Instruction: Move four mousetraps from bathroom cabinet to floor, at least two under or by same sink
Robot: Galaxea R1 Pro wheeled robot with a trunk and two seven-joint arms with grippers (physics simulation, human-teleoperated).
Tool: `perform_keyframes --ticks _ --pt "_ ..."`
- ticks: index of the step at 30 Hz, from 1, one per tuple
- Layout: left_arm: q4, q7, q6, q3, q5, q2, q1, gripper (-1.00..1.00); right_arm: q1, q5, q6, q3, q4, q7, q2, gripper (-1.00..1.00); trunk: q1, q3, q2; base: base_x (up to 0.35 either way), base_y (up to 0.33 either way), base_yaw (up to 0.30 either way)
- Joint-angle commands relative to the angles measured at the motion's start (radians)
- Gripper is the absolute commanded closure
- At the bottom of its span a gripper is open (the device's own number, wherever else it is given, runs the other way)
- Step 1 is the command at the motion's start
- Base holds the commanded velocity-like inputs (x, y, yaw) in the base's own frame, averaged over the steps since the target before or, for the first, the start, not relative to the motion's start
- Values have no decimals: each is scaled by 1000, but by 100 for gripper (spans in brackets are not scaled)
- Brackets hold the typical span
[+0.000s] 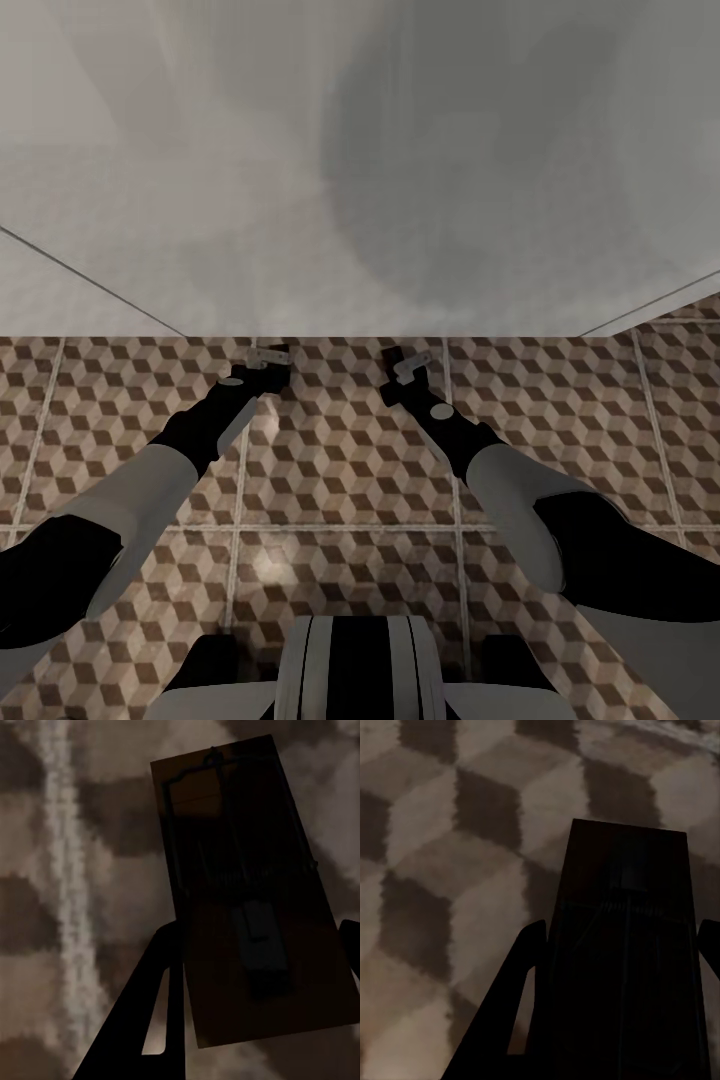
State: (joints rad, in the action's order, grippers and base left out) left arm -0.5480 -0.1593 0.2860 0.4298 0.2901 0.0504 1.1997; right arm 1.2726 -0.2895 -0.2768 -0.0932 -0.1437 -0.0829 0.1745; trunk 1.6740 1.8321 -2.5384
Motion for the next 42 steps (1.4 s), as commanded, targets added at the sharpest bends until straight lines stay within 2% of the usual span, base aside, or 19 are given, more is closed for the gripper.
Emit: perform_keyframes --ticks 1,42 --pt "25 -9 4 10 20 2 0 100 1 3 -2 -5 1 0 0 100 0 0 0 0 0 0" --pt "25 -9 4 10 20 2 0 100 1 3 -2 -5 1 0 0 100 0 0 0 0 0 0"
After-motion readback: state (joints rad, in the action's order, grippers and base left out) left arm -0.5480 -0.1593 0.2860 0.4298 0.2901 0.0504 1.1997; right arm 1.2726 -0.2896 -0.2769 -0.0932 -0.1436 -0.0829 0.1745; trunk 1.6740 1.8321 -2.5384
